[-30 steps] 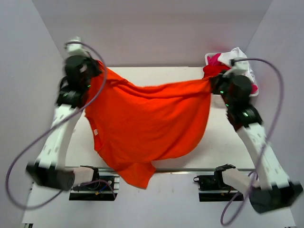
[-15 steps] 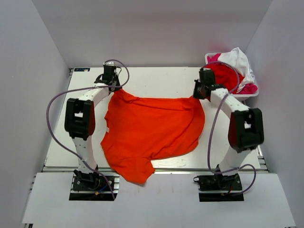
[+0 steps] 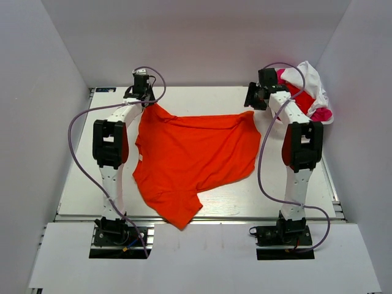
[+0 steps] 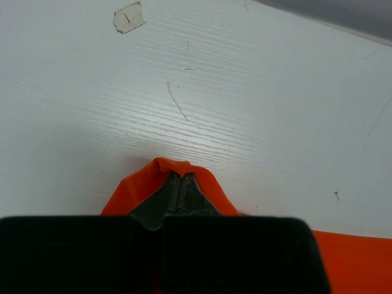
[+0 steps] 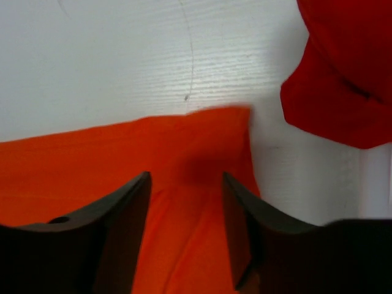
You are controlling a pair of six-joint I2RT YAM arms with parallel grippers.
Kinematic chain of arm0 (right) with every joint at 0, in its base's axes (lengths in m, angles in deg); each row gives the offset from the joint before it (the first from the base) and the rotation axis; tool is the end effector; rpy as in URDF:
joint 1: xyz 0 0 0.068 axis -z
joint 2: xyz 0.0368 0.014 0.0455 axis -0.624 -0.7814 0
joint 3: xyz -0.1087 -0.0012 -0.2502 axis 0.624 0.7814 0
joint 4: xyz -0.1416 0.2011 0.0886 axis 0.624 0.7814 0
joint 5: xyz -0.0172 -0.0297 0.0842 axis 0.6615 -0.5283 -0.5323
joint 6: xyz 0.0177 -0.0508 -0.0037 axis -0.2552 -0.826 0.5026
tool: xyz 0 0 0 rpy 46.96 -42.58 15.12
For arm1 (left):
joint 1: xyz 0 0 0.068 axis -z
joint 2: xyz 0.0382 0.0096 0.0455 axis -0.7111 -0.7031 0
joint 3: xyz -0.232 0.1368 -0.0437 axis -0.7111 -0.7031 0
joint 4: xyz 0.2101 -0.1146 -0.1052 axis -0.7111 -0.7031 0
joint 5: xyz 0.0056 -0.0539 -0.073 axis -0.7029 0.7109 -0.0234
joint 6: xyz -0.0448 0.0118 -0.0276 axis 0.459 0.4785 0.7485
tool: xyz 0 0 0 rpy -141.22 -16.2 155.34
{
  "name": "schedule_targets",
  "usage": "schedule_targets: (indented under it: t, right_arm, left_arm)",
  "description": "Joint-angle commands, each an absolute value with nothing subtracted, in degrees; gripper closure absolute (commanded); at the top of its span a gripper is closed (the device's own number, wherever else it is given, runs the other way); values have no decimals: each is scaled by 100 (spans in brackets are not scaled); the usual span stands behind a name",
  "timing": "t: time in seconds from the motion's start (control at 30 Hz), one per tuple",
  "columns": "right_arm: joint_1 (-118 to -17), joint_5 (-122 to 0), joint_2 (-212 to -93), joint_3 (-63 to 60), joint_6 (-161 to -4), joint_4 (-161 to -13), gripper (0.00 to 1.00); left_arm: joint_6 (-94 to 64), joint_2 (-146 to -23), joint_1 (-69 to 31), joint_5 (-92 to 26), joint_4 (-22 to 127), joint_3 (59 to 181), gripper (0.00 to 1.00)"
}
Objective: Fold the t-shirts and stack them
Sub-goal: Flatten out the tshirt
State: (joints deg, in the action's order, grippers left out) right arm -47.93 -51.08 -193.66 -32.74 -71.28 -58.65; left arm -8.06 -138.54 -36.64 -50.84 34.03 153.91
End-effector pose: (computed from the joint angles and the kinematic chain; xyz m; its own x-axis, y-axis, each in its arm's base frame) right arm 0.4850 0.0780 0.2535 -0.6971 0.2022 -0.6878 0.0916 0.9767 0.1943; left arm 0.5145 -0.0727 0.2090 -0.6001 -0.2308 -0.7659 -0.1785 0.9720 -0.1531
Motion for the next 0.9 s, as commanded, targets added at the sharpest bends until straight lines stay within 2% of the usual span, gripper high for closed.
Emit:
schedule_targets:
  t: [0.0,0.17,0.27,0.3,0.47,0.5,0.53,0.57,0.6,0.63,0.87]
  right_arm:
    - [-4731,-5479,-19182,-3216,-7315,-5767,38]
    - [-4740,-5639,-18794,-2627,-7526,-6103,36]
    - [-4714,-5552,-18855,-2574,-7430,-6068,23]
    - [-4696,-5569,-18890,-2565,-7412,-6068,10]
    - [-4661,-5683,-19022,-2495,-7219,-6059,10]
    - [-4661,-5692,-19040,-2416,-7166,-6094,10]
    - [-4652,-5744,-19023,-2337,-7131,-6120,10]
    - [-4643,-5788,-19023,-2267,-7113,-6190,10]
    - [-4634,-5815,-19040,-2266,-7096,-6217,10]
    - [-4617,-5859,-19040,-2231,-7087,-6226,10]
    - [-4573,-5806,-18724,-1617,-6850,-6638,10]
  left_arm:
    - [-845,-13733,-3706,-4899,3371,15457,100]
    - [-845,-13733,-3759,-4899,3494,15342,100]
    - [-845,-13785,-3759,-4794,3547,15342,100]
    - [-845,-13785,-3759,-4793,3547,15342,100]
    - [-845,-13847,-3759,-4793,3495,15352,100]
    - [-845,-13847,-3759,-4793,3494,15282,97]
    - [-784,-13847,-3759,-4793,3433,15220,85]
    - [-784,-13795,-3759,-4793,3433,15219,60]
    - [-731,-13794,-3759,-4793,3354,15150,19]
    - [-731,-13725,-3759,-4793,3293,15097,0]
    - [-678,-13601,-3759,-5004,3239,14991,0]
